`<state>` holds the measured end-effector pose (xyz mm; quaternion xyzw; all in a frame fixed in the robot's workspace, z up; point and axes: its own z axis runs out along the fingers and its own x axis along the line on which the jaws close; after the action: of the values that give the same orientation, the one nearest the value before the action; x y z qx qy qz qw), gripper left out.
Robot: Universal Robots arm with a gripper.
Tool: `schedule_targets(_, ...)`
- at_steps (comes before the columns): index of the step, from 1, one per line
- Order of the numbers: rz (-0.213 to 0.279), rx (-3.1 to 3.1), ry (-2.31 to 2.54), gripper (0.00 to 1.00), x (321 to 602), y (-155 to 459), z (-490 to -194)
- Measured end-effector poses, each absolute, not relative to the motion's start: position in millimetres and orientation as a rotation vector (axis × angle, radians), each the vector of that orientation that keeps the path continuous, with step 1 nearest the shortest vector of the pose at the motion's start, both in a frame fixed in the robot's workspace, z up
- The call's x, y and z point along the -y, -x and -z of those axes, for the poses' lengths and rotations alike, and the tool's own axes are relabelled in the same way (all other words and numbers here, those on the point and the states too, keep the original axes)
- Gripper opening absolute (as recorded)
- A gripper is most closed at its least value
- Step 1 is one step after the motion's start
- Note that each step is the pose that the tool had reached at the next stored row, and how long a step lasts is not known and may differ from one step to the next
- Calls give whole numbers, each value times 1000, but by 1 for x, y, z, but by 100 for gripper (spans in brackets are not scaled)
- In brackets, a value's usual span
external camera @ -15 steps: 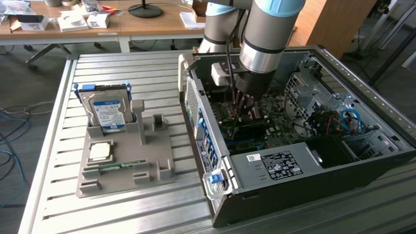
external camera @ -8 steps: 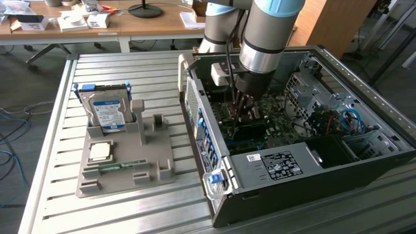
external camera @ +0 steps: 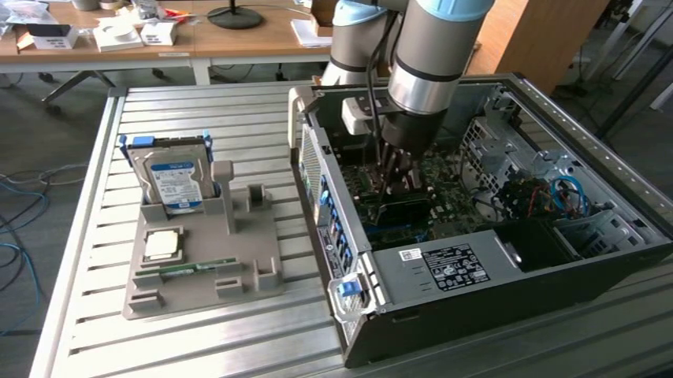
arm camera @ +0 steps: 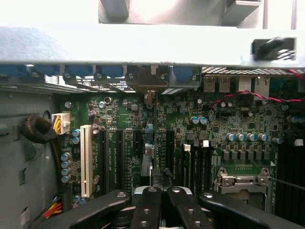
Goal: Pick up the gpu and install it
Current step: 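Press down on the gpu until it lock into place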
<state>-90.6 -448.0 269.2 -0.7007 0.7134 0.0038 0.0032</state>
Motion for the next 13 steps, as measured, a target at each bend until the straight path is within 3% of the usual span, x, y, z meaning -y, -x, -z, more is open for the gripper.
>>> schedule_targets(13, -12, -2237, 2197, 11, 448, 90, -302)
